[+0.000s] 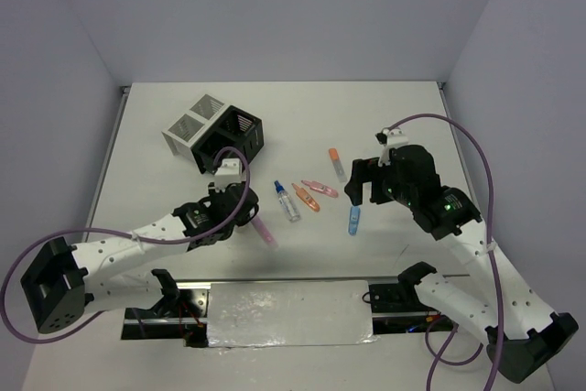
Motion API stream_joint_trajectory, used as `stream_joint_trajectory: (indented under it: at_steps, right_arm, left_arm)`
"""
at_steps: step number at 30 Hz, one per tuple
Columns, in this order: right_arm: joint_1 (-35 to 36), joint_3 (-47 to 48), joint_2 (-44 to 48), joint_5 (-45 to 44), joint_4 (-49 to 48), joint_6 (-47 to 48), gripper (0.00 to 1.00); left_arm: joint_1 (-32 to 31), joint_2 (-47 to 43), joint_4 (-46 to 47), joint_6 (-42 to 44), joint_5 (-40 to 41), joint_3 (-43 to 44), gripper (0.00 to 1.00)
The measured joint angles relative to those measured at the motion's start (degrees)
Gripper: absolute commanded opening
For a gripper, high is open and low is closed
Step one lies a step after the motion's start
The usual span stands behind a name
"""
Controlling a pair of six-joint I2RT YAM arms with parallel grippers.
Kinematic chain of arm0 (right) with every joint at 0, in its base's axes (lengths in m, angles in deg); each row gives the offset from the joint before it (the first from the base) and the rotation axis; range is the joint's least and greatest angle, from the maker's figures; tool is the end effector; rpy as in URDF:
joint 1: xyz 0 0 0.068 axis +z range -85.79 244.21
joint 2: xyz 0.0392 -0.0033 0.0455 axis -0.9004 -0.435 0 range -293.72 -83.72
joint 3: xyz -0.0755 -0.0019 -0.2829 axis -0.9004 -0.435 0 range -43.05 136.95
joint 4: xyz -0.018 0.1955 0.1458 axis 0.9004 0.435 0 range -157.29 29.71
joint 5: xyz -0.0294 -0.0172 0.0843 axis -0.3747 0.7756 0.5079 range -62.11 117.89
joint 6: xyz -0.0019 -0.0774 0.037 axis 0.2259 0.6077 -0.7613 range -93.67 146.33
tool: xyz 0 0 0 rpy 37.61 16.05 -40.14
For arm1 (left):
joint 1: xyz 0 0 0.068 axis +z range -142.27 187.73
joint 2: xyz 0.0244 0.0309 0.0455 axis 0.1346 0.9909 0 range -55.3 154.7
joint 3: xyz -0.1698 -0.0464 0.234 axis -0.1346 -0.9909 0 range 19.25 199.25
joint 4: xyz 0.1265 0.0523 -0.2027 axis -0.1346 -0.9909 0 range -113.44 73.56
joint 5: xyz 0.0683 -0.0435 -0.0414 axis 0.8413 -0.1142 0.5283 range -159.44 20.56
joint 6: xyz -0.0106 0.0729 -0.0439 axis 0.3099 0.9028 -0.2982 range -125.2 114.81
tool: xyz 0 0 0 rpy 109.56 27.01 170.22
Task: Sort the stationery into containers
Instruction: Pick up the stationery from the center of the board, then place the stationery in the storage box.
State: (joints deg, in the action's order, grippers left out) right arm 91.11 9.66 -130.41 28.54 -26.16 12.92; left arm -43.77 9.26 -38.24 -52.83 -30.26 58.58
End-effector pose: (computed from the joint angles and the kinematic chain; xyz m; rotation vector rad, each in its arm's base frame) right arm 0.1481 0.0760 0.3180 -0.2663 2.1973 0.4077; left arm 0.1738 -0.1417 0.2312 -0.2291 2.1656 -0.1486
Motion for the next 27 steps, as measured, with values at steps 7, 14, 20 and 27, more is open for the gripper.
stream_joint_trajectory:
  at_steps: [7,14,20,27]
  right_arm:
    - [0.5,0.0,0.0,-0.5,0.0,0.2,1.00]
    - [0.5,0.0,0.0,-1.9,0.0,0.2,1.00]
    - [0.6,0.0,1.7,-2.3,-0.2,0.2,1.00]
    - [0.6,0.0,1.4,-1.8,-1.0,0.3,1.00]
  left_arm:
    - [0.1,2.0,-1.5,0.8,-0.1,2.0,0.00]
    - [0.1,-0.1,-11.3,1.2,-0.6,9.6,0.00]
    - [4.9,-0.7,-16.0,5.5,-0.6,28.0,0.00]
    - [25.6,12.2,-16.5,11.7,-4.3,51.9,0.00]
